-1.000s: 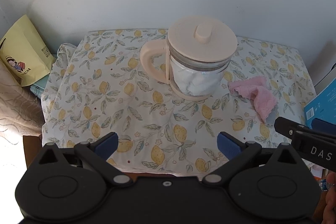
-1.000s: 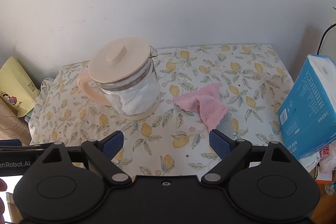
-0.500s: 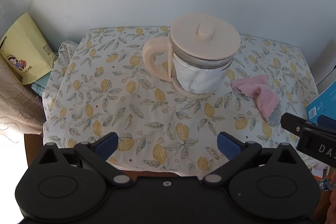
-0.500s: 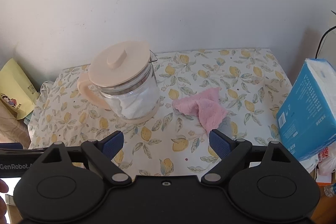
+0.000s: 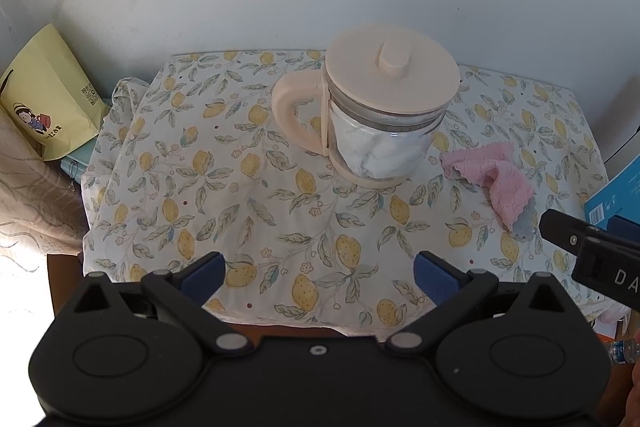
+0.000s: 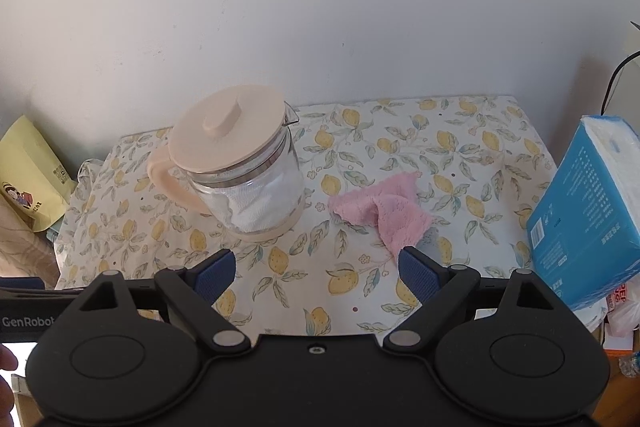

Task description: Clean container

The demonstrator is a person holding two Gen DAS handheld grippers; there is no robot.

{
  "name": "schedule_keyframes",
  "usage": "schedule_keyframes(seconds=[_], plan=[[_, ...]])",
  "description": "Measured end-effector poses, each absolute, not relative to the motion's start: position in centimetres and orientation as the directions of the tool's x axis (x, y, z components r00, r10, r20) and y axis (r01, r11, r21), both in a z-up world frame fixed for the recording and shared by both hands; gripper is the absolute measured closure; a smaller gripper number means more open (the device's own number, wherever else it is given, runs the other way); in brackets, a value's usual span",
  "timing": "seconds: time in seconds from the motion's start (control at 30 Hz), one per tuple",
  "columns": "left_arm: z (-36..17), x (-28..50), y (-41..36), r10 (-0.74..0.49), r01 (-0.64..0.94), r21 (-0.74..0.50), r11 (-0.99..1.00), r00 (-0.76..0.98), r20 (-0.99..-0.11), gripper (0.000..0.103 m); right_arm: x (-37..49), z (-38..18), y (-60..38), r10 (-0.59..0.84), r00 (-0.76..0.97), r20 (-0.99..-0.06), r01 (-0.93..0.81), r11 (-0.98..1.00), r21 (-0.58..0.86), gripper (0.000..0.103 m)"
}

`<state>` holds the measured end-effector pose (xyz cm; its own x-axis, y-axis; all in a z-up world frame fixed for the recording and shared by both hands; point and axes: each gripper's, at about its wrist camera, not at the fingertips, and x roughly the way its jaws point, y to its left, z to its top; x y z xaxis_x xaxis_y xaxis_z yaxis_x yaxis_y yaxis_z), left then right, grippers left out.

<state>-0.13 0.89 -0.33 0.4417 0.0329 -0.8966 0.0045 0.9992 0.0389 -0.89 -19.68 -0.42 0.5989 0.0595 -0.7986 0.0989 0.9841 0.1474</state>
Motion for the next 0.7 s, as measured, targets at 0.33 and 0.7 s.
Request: schedule_keyframes(seconds=[0.33,0.7], plan=[[-0.5,0.5,0.2,0.042,-0.001,0.046,0.999,0.429,-0.902,0.000,-0.7,-0.7,-19.9,0.068,0.590,-0.804,0.101,0.983,0.156,0.011],[-0.7,1.6,0.0,0.043,-0.019,0.038,0.999,0.413,-0.910,0.000,-0.2,-1.2,-20.4,0.081,0.572,-0.816,0.100,0.981,0.167,0.011]])
